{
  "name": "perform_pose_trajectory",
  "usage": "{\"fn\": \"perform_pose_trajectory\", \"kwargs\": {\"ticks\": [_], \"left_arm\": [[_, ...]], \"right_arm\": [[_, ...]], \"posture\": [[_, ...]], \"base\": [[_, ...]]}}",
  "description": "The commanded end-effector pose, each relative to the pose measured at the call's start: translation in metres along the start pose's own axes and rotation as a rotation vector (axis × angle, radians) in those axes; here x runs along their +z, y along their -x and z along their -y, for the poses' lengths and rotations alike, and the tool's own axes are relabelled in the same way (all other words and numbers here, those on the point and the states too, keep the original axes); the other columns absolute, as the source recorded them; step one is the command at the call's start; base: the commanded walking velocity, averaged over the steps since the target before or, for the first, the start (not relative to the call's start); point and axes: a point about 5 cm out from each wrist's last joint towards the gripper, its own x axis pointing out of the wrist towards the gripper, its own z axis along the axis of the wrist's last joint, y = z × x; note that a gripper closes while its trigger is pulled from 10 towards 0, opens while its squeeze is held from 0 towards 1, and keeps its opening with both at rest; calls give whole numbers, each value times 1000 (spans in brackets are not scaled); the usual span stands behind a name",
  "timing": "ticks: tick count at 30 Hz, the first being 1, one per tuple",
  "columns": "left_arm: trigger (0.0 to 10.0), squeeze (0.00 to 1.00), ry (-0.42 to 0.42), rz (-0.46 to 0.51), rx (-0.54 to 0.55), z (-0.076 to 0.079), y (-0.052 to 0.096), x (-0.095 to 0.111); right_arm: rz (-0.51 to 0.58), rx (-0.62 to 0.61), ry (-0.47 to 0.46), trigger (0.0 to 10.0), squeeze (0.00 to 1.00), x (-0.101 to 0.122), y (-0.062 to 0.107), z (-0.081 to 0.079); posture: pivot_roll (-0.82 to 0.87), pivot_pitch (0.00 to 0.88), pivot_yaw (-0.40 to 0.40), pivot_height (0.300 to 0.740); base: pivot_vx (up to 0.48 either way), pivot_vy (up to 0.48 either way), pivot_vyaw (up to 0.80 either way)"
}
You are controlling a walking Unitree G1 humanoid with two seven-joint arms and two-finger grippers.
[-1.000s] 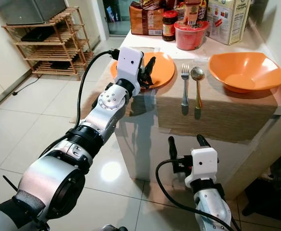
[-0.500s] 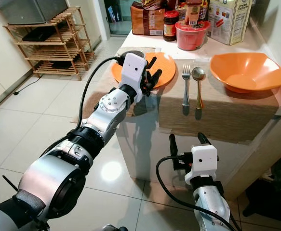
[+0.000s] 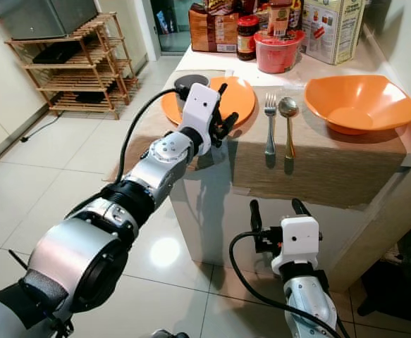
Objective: Setting the table
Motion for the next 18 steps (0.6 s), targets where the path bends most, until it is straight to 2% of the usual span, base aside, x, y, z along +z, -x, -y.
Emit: {"fn": "perform_pose_trajectory", "kwargs": {"ticks": [1, 18], "left_arm": [[10000, 0, 50, 24, -143, 69, -10, 18], [10000, 0, 29, -61, -66, 55, -8, 0]], "right_arm": [[15, 4, 1, 10000, 0, 3, 0, -2], [4, 13, 1, 10000, 0, 1, 0, -1]], "posture": [[-191, 0, 177, 740], [-182, 0, 166, 740]], "base": [[0, 0, 0], [0, 0, 0]]}}
